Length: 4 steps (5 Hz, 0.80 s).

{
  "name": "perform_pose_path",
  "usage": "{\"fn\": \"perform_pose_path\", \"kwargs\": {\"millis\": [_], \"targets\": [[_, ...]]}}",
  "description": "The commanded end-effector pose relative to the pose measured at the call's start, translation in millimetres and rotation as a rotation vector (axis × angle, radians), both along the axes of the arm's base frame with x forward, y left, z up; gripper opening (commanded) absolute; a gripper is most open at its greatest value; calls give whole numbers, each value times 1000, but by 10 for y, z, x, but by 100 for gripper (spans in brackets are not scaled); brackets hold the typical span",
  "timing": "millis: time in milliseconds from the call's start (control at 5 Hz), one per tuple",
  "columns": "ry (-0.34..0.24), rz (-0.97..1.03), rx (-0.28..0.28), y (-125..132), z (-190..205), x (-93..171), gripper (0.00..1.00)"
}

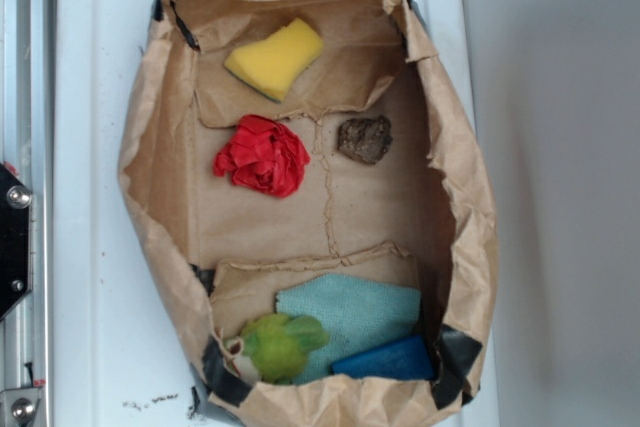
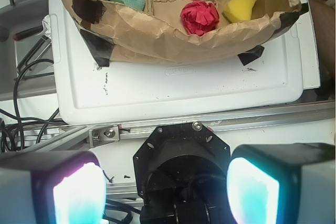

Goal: Grab the rock.

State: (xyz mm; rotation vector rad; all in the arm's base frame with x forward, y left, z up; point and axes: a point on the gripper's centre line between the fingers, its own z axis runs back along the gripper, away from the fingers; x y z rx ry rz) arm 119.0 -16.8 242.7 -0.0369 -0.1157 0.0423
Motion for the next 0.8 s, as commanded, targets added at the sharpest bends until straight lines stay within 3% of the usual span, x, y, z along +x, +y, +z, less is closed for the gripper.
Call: {"fn": "perform_pose_path", "kwargs": {"millis": [0, 200, 600], "targets": [[0, 0, 0, 0, 0, 0, 100], [-41, 3, 47, 69, -95, 351, 100], [-85, 22, 97, 144, -183, 726, 100]]}}
